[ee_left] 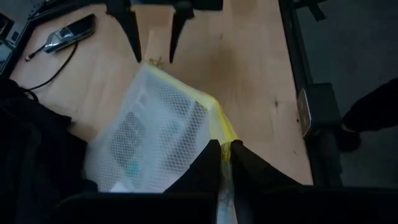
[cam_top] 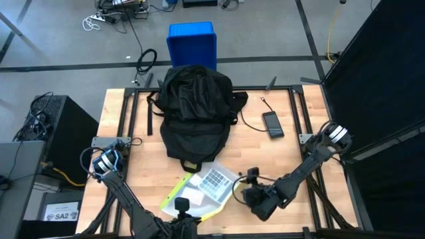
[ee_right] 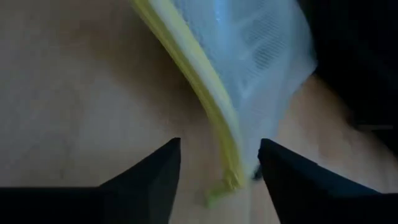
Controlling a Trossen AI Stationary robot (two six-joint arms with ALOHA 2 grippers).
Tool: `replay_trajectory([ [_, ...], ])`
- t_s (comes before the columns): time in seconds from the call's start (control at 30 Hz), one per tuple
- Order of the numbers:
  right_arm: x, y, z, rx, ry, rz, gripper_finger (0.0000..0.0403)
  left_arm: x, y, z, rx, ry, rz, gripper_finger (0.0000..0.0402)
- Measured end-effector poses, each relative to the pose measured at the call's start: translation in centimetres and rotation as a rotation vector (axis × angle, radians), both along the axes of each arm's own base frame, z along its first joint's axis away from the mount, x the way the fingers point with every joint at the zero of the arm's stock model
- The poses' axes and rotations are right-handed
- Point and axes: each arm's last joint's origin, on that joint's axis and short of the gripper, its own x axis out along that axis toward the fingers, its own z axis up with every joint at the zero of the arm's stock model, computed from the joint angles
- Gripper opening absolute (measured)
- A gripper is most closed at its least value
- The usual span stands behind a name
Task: Unpack backpack
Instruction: Put the yellow zipper pouch into the backpack
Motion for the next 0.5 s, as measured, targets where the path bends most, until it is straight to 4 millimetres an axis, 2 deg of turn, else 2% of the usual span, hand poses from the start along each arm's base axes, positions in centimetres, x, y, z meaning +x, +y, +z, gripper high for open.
replay_trajectory([
  [0.13, 1.2, -0.5, -2.5, -0.023, 0.023, -0.038, 0.0227, 0.0, 0.0, 0.0, -0.006, -0.004, 0.005, 0.0],
  [0.23, 2.1, -1.1, -3.4, -0.027, 0.009, -0.09, 0.0222, 0.1, 0.0, 0.0, -0.007, -0.007, 0.005, 0.0],
  [0.3, 2.6, -1.5, -3.6, -0.027, 0.007, -0.11, 0.0192, 0.1, 0.0, 0.3, -0.003, -0.011, 0.007, 0.0],
  [0.4, 3.1, -1.6, -2.7, -0.058, 0.024, -0.072, 0.0109, 0.0, 0.1, 1.2, 0.011, -0.009, 0.01, 0.0],
  [0.47, 3.8, -1.5, -1.1, -0.074, 0.02, -0.029, 0.0041, -0.2, 0.3, 2.3, 0.035, -0.003, 0.016, 0.0],
  [0.5, 4.2, -1.4, 0.1, -0.076, 0.0, -0.014, 0.0022, -0.2, 0.5, 3.0, 0.043, -0.002, 0.021, 0.0],
])
